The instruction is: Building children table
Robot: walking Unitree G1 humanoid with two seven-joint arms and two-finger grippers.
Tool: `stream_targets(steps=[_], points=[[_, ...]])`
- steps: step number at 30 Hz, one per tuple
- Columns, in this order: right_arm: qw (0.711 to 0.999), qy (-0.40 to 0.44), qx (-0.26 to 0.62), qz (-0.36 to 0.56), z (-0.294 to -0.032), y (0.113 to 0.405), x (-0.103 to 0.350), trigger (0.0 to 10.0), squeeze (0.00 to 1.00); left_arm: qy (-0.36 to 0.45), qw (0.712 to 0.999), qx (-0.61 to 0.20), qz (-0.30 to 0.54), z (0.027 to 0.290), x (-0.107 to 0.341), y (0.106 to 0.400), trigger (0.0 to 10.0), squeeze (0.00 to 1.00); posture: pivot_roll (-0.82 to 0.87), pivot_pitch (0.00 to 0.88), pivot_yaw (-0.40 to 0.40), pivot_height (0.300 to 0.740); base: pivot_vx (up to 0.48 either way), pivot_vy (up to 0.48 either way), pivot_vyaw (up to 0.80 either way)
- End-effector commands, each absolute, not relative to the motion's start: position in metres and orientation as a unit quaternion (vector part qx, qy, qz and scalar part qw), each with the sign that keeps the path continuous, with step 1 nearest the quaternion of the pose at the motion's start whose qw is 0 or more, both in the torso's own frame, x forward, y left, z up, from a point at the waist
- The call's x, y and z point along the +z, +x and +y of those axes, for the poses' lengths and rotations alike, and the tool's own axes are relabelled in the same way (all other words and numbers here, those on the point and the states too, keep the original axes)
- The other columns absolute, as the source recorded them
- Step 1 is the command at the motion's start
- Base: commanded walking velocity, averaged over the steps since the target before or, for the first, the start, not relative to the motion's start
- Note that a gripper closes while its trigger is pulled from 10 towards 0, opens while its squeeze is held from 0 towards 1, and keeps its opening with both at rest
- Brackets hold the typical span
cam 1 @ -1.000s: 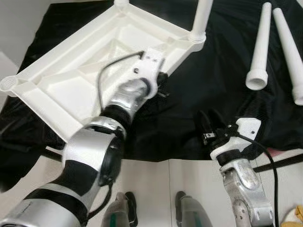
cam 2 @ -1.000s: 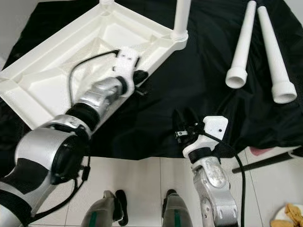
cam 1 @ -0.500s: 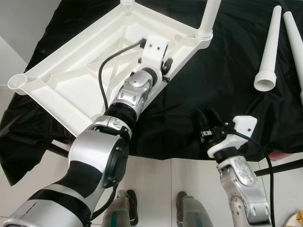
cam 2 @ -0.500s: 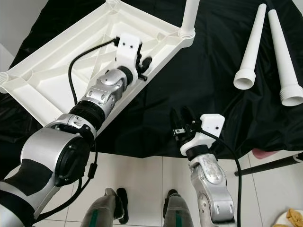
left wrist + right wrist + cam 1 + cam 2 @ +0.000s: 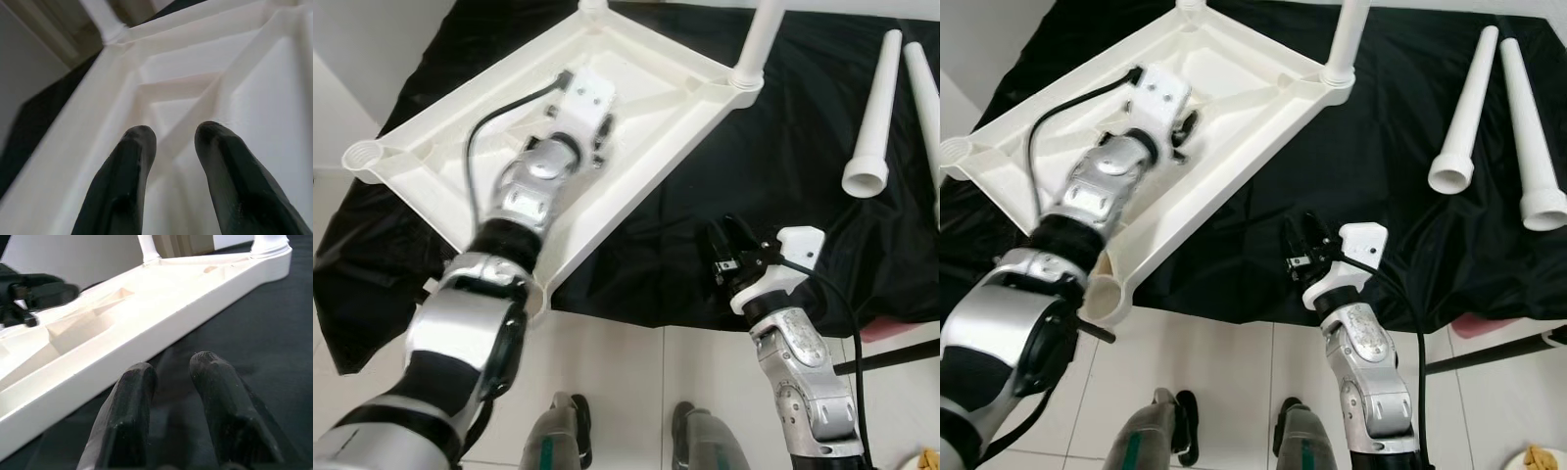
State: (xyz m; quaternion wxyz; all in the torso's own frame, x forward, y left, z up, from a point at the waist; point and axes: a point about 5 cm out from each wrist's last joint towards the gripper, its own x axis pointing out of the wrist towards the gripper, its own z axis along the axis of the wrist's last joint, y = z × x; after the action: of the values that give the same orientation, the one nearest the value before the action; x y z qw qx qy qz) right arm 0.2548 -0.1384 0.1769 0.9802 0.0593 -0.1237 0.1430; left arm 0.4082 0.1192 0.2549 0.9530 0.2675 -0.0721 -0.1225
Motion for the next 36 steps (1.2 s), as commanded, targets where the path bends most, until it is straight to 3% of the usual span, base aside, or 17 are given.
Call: stream_targets(steps=[1,5,7,9,14,17,20,28,32,33,36], points=[[0.980,0.062,0.144,-0.123,-0.140,0.254,0.174,10.0,0.00,0.289,0.948,-0.121,-0.059,0.123,0.251,0.407,10.0,0.00,0.04,0.135,0.033,0.740,0.000,0.000,0.00],[0.980,0.060,0.142,-0.127,-0.142,0.257,0.175,10.0,0.00,0.300,0.950,-0.071,-0.040,0.147,0.258,0.405,10.0,0.00,0.04,0.132,0.032,0.740,0.000,0.000,0.00],[0.980,0.060,0.142,-0.127,-0.142,0.257,0.175,10.0,0.00,0.300,0.950,-0.071,-0.040,0.147,0.258,0.405,10.0,0.00,0.04,0.132,0.032,0.740,0.000,0.000,0.00],[0.980,0.057,0.137,-0.131,-0.145,0.258,0.176,10.0,0.00,0.344,0.938,-0.040,0.002,0.172,0.257,0.398,10.0,0.00,0.04,0.130,0.031,0.740,0.000,0.000,0.00],[0.980,0.055,0.133,-0.134,-0.146,0.259,0.177,10.0,0.00,0.361,0.930,-0.046,0.050,0.184,0.249,0.389,10.0,0.00,0.04,0.129,0.031,0.740,0.000,0.000,0.00],[0.981,0.052,0.130,-0.138,-0.148,0.260,0.178,10.0,0.00,0.385,0.911,-0.097,0.116,0.188,0.232,0.376,10.0,0.00,0.05,0.130,0.034,0.740,0.000,0.000,0.00],[0.981,0.052,0.129,-0.138,-0.149,0.261,0.178,10.0,0.00,0.388,0.907,-0.106,0.125,0.188,0.230,0.374,10.0,0.00,0.05,0.130,0.034,0.740,0.000,0.000,0.00],[0.980,0.054,0.130,-0.143,-0.148,0.263,0.179,10.0,0.00,0.430,0.865,-0.206,0.158,0.167,0.212,0.364,10.0,0.00,0.05,0.122,0.034,0.740,0.000,0.000,0.00],[0.980,0.054,0.130,-0.143,-0.148,0.263,0.179,10.0,0.00,0.430,0.865,-0.206,0.158,0.167,0.212,0.364,10.0,0.00,0.05,0.122,0.034,0.740,0.000,0.000,0.00],[0.980,0.054,0.127,-0.145,-0.148,0.263,0.180,10.0,0.00,0.446,0.841,-0.266,0.156,0.141,0.201,0.361,10.0,0.00,0.02,0.131,0.045,0.740,0.000,0.000,0.00],[0.980,0.054,0.127,-0.145,-0.148,0.263,0.180,10.0,0.00,0.446,0.841,-0.266,0.156,0.141,0.201,0.361,10.0,0.00,0.02,0.131,0.045,0.740,0.000,0.000,0.00]])
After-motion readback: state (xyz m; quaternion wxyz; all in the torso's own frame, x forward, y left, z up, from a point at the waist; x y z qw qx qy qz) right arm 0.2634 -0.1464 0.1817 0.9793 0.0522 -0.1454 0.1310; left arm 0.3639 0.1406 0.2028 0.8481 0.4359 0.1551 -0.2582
